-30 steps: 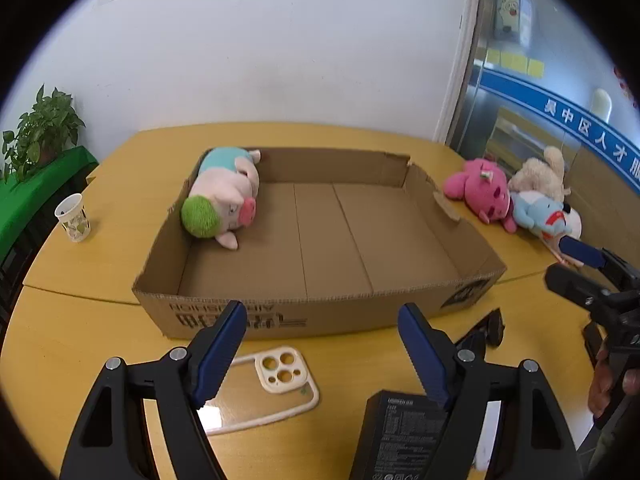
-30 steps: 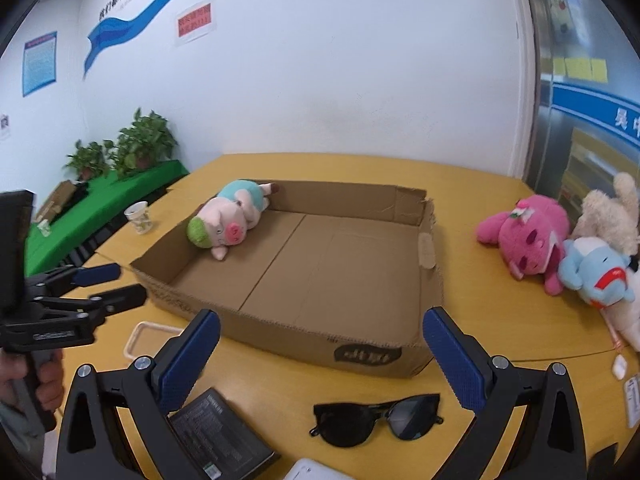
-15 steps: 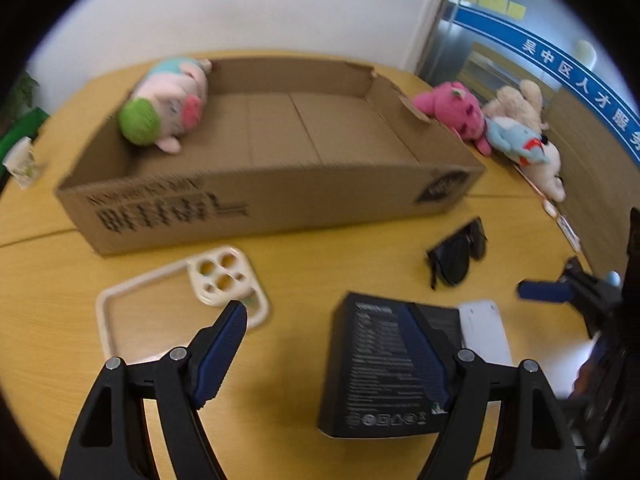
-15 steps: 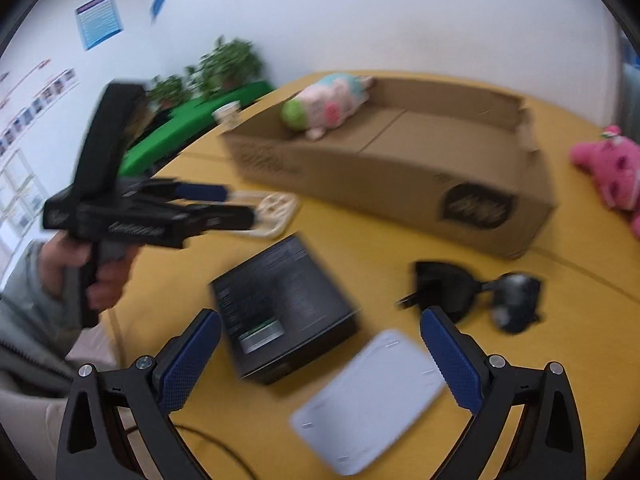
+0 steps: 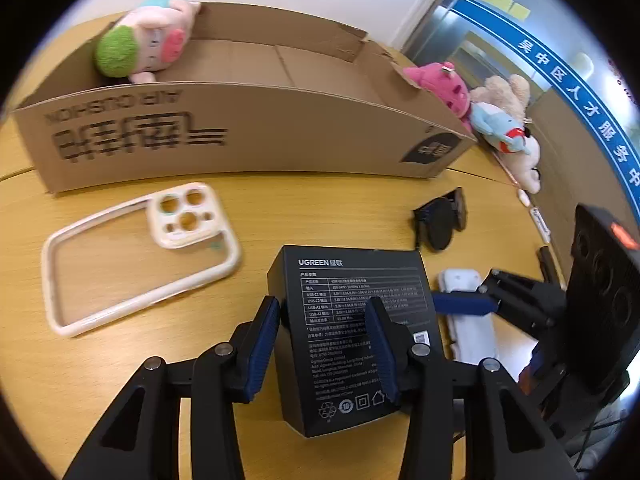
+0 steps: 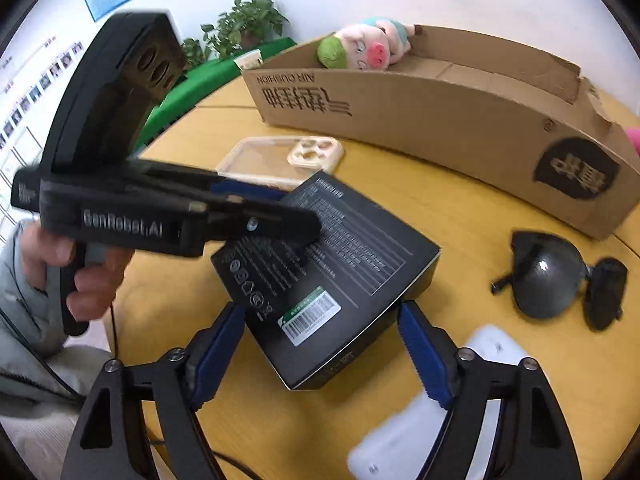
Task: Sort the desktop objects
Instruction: 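Grasp the black UGREEN box with the right gripper and lift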
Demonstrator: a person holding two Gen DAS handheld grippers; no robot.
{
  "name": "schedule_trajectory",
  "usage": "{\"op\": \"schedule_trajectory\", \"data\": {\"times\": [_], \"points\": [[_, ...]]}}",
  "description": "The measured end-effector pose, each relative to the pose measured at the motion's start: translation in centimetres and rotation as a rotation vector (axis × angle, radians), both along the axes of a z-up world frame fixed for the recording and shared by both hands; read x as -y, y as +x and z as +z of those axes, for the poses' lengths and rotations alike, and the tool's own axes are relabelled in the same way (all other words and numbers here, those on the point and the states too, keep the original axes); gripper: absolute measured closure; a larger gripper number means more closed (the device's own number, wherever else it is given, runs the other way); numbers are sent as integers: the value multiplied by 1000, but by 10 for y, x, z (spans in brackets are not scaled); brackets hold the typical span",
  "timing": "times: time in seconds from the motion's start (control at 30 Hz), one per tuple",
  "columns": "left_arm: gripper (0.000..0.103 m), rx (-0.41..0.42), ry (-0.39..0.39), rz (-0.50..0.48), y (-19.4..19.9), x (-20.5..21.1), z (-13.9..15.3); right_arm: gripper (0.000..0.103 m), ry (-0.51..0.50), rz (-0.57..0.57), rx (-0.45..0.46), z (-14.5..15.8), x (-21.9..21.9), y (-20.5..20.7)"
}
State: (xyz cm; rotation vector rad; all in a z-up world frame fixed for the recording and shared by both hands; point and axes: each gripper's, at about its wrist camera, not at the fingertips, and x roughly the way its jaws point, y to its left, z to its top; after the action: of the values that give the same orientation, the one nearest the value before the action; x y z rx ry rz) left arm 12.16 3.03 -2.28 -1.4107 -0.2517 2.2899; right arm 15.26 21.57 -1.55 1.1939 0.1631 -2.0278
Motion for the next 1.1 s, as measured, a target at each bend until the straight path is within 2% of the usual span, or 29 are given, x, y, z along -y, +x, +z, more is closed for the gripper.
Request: {"op": "schedule_trajectory", "data": {"times": [0.17, 0.3, 0.43, 0.5, 0.53, 0.6, 0.7, 0.8, 0.9, 1.0, 1.1], "points": [[61, 21, -4, 28, 5, 16, 2, 28, -64, 56, -39, 16, 2, 1], [62, 20, 4, 40, 8, 21, 4, 24, -17, 100, -39, 16, -5, 4], [55, 51, 24, 13, 2, 13, -3, 24, 41, 108, -32, 6, 1, 5], [48, 42, 20, 2, 2, 7, -5, 35, 44, 113, -12, 0, 9, 3], [46, 15, -11, -1, 3, 4, -4, 35, 41, 107, -16, -1, 12, 3], [47, 13, -17, -3, 1, 4, -3, 35, 46, 99, -41, 1, 13, 6], [54, 24, 12, 5, 0, 11, -4, 39, 24, 124, -36, 4, 8, 7], [54, 26, 9, 29, -1, 17, -3, 38, 14, 144, -28, 5, 2, 9], [46, 61, 41, 57, -7, 22, -9, 29, 61, 155, -43, 0, 4, 9], [47, 79, 81, 22, -9, 20, -13, 30, 93, 157, -69, -6, 16, 4], [47, 46, 40, 30, -4, 16, -9, 31, 107, 151, -79, -11, 24, 0]]}}
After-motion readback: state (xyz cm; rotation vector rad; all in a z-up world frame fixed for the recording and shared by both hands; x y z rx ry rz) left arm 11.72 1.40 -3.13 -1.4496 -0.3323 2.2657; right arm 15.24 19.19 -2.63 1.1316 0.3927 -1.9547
